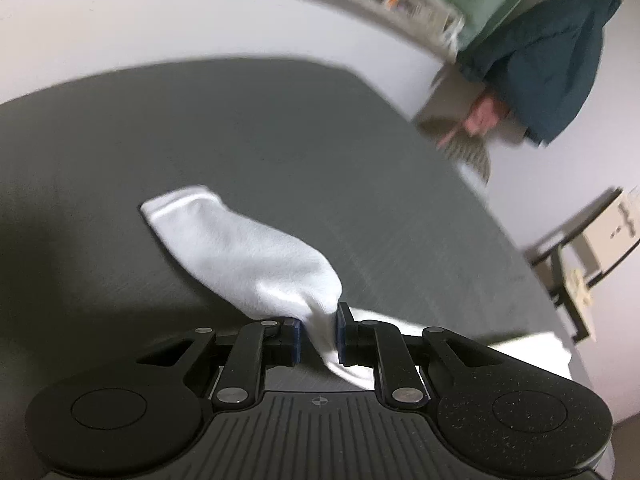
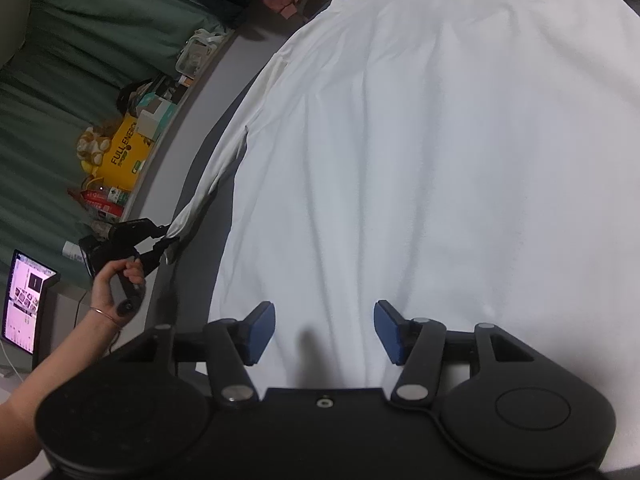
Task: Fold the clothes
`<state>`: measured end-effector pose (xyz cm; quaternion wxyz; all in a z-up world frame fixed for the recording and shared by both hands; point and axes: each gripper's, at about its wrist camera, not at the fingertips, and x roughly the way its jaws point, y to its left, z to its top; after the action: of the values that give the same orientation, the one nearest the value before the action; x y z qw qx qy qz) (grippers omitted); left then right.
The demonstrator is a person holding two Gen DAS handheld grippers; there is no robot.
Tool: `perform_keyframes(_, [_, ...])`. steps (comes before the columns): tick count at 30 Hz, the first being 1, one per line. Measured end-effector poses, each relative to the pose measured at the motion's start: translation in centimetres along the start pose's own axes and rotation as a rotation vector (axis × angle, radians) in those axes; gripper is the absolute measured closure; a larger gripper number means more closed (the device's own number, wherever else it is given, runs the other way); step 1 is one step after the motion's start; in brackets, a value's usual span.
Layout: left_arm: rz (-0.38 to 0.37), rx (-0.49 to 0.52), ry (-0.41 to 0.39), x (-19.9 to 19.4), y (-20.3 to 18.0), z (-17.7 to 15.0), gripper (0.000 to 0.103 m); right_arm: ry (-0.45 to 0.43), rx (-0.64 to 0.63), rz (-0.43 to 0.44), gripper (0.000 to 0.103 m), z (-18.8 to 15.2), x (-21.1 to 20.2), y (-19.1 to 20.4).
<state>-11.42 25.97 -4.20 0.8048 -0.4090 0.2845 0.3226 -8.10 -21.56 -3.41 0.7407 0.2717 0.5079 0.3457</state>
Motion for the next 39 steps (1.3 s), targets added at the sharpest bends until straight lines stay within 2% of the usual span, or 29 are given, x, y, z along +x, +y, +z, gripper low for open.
perform_keyframes(3, [0.034, 0.018, 0.061, -0.3, 0.9, 0.4, 0.070, 0.002, -0.001, 0.002, 0.047, 0.1, 0.0, -0.1])
perform_keyframes(4, [0.055, 0.037, 0.045, -0.4, 0.9, 0.6, 0.061, 0.003, 0.000, 0.003, 0.047, 0.1, -0.1, -0.1])
perform_keyframes(5, [0.076, 0.056, 0.028, -0.5, 0.8, 0.8, 0.044, 0.003, 0.002, 0.003, 0.046, 0.1, -0.1, -0.2])
perform_keyframes(6, [0.097, 0.080, 0.000, -1.1, 1.0, 0.6, 0.032, 0.003, 0.003, 0.003, 0.046, 0.1, -0.1, -0.1])
perform_keyframes(7, [0.116, 0.113, -0.043, -1.9, 1.0, 0.4, 0.015, 0.003, 0.003, 0.004, 0.046, 0.1, -0.1, -0.1])
perform_keyframes(9, [0.141, 0.202, -0.122, -3.9, 1.4, 0.9, 0.013, 0.004, 0.003, 0.005, 0.046, 0.1, -0.1, -0.1])
perform_keyframes(10, [0.142, 0.304, -0.160, -4.7, 0.9, 0.6, 0.013, 0.004, 0.002, 0.005, 0.046, 0.1, -0.1, -0.1])
perform_keyframes(13, [0.168, 0.746, -0.308, -6.8, -1.4, -2.9, 0.013, 0.003, 0.000, 0.006, 0.046, 0.1, -0.1, -0.1])
perform_keyframes(14, [0.207, 0.937, -0.369, -6.9, -2.3, -4.9, 0.013, 0.003, -0.001, 0.006, 0.046, 0.1, -0.1, -0.1])
perform_keyframes(18, [0.361, 1.578, -0.448, -4.4, -3.0, -11.7, 0.013, 0.003, 0.002, 0.006, 0.046, 0.0, -0.1, -0.1])
perform_keyframes(19, [0.380, 1.691, -0.443, -3.5, -2.7, -12.7, 0.014, 0.003, 0.002, 0.006, 0.046, 0.0, -0.1, -0.1])
perform_keyframes(21, [0.377, 1.771, -0.392, -2.3, -2.2, -13.6, 0.014, 0.002, 0.001, 0.006, 0.046, -0.1, -0.2, -0.1])
perform_keyframes(26, [0.327, 1.731, -0.256, -0.6, -2.7, -11.7, 0.015, 0.003, 0.005, 0.009, 0.045, -0.1, -0.1, -0.2])
perform_keyframes(27, [0.323, 1.729, -0.241, -0.7, -2.6, -11.6, 0.020, 0.003, 0.005, 0.010, 0.045, -0.1, 0.0, -0.2])
perform_keyframes(28, [0.317, 1.715, -0.214, -0.5, -2.7, -11.2, 0.039, 0.003, 0.006, 0.011, 0.045, -0.1, 0.0, -0.2])
perform_keyframes(29, [0.306, 1.667, -0.204, -0.8, -2.9, -10.2, 0.063, 0.003, 0.006, 0.012, 0.044, -0.1, 0.0, -0.2])
perform_keyframes(31, [0.284, 1.570, -0.185, -1.3, -3.2, -8.2, 0.076, 0.003, 0.005, 0.015, 0.043, -0.1, 0.2, -0.1])
perform_keyframes(32, [0.273, 1.521, -0.176, -1.6, -3.3, -7.1, 0.091, 0.003, 0.004, 0.016, 0.042, -0.1, 0.2, -0.1])
perform_keyframes(33, [0.262, 1.472, -0.167, -1.9, -3.5, -6.1, 0.099, 0.003, 0.002, 0.017, 0.042, -0.1, 0.2, -0.1])
perform_keyframes(39, [0.197, 1.179, -0.113, -3.6, -4.3, 0.1, 0.100, 0.002, -0.001, 0.022, 0.041, -0.3, 0.1, -0.2])
